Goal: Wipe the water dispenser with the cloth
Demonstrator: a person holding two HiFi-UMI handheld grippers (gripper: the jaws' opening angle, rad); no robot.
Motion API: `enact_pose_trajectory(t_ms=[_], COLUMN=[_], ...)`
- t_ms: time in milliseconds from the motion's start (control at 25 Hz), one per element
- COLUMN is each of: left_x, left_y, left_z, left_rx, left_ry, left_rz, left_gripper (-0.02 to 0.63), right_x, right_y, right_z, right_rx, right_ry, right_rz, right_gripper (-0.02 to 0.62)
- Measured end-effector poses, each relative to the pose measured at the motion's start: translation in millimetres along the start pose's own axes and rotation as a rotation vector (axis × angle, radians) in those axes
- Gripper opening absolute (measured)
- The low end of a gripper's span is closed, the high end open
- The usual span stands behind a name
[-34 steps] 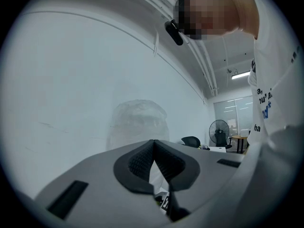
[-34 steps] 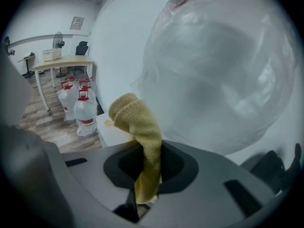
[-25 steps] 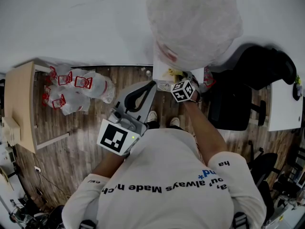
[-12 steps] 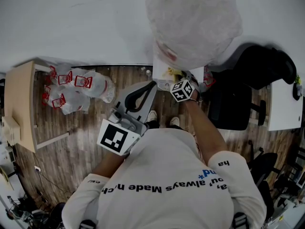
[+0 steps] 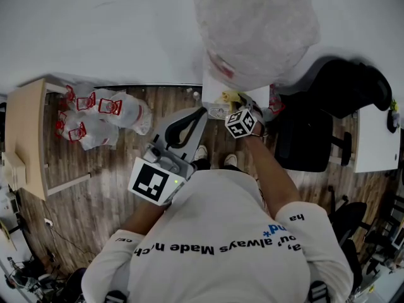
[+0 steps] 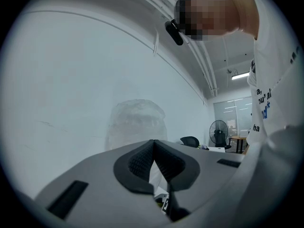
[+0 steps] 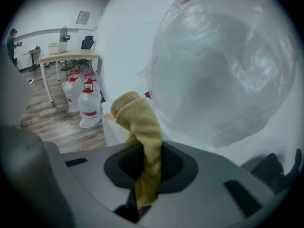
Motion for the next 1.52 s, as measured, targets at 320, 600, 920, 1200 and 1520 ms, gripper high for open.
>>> enact_pose_trajectory(t_ms=[320, 600, 920, 1200, 1520], left_x=[0, -1, 0, -1, 1], left_y=[-3, -5, -5, -2, -2], left_z=[2, 4, 6, 8, 15], left_rx=[0.007, 0.008, 0.009, 0.010, 0.019], left_ry=[-0.004, -0.004, -0.003, -0.006, -0.001], left_rz=[-0.002, 0.001, 0.003, -0.003, -0.005], left_gripper=[0.018, 0.018, 0.018, 0.018, 0.018], right_x=[5, 8, 13, 9, 12], right_y=[5, 8, 14, -5, -50], right_z=[-5, -9, -13, -17, -11], right_rx=[-0.005, -0.010, -0.022, -0.014, 0.054], right_ry=[0.002, -0.002, 0.001, -0.003, 0.009], right_rz=[-0.001, -0.002, -0.002, 0.039, 0.037], right_gripper=[0.055, 0.057, 0.057, 0.063, 0.063])
Point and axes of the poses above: the fingertips, and each gripper's own axes: z forward along the fingers, y to its left, x out of its underside, the point moved 6 cm from there along -z, backward along the fingers, and after that the axes turned 3 degrees about y, right-handed, at the moved point
